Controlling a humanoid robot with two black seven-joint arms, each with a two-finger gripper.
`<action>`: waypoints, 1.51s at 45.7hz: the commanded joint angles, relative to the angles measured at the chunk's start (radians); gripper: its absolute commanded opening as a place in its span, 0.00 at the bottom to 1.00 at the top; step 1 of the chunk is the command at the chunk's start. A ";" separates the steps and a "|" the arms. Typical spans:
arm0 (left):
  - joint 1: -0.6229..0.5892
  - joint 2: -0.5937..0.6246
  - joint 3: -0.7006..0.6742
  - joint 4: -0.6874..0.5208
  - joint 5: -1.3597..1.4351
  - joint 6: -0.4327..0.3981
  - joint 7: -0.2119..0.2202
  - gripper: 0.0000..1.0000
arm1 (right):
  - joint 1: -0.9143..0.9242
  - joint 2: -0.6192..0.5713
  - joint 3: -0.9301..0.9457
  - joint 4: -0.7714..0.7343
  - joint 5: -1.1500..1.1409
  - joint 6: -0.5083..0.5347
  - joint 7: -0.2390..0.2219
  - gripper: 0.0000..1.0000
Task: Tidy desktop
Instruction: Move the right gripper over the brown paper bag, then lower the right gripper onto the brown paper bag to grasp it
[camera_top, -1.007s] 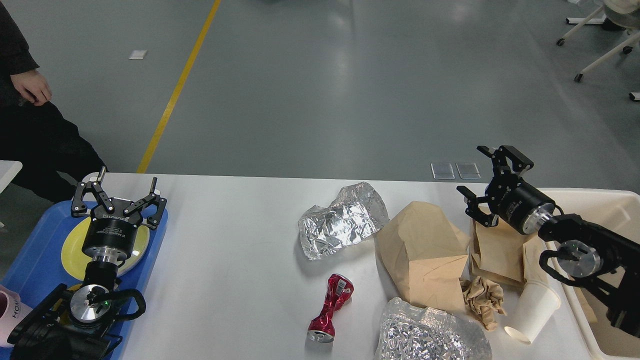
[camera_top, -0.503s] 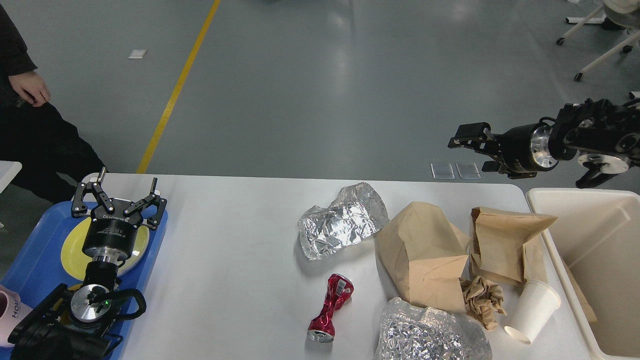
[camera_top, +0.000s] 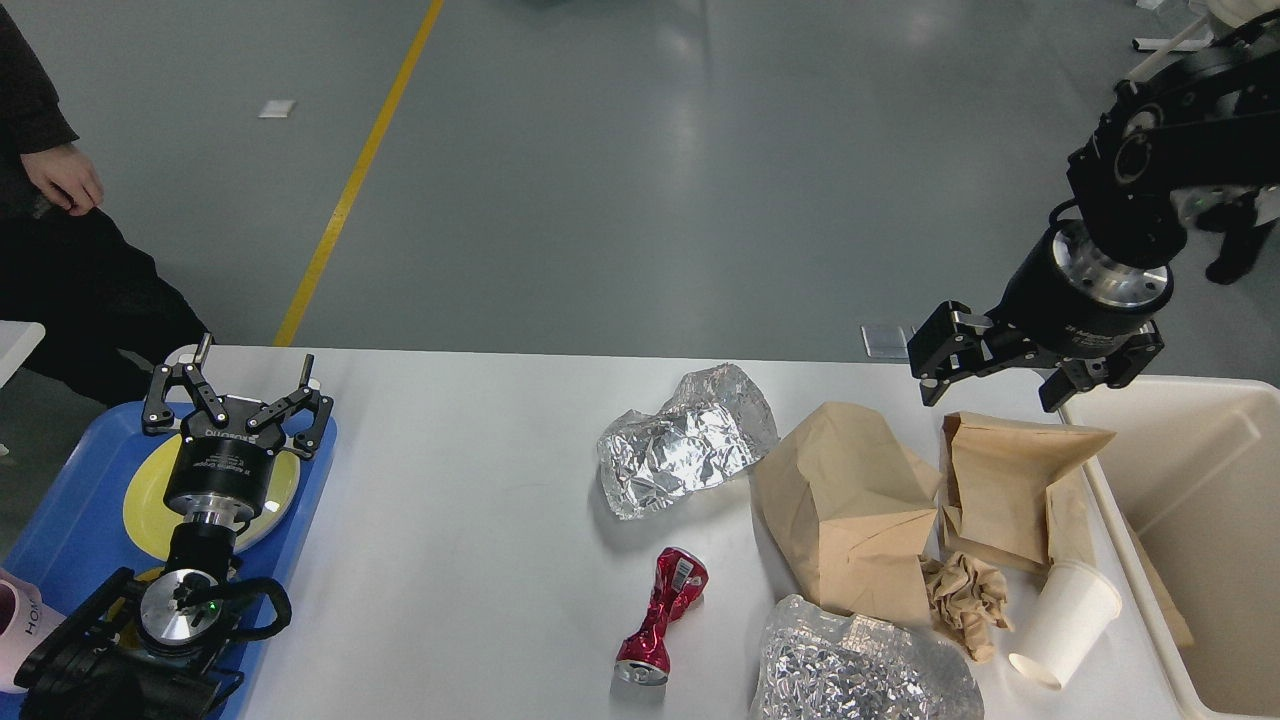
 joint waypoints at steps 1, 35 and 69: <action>0.000 -0.001 0.000 0.000 0.000 0.000 0.000 0.96 | 0.147 -0.035 -0.001 0.170 0.002 0.008 -0.017 1.00; 0.000 -0.001 0.000 -0.001 0.000 -0.001 0.000 0.96 | -0.254 0.026 0.022 0.017 0.020 -0.435 -0.018 1.00; 0.000 -0.001 0.000 -0.001 0.000 -0.001 0.000 0.96 | -0.770 0.163 0.193 -0.351 0.020 -0.515 -0.017 1.00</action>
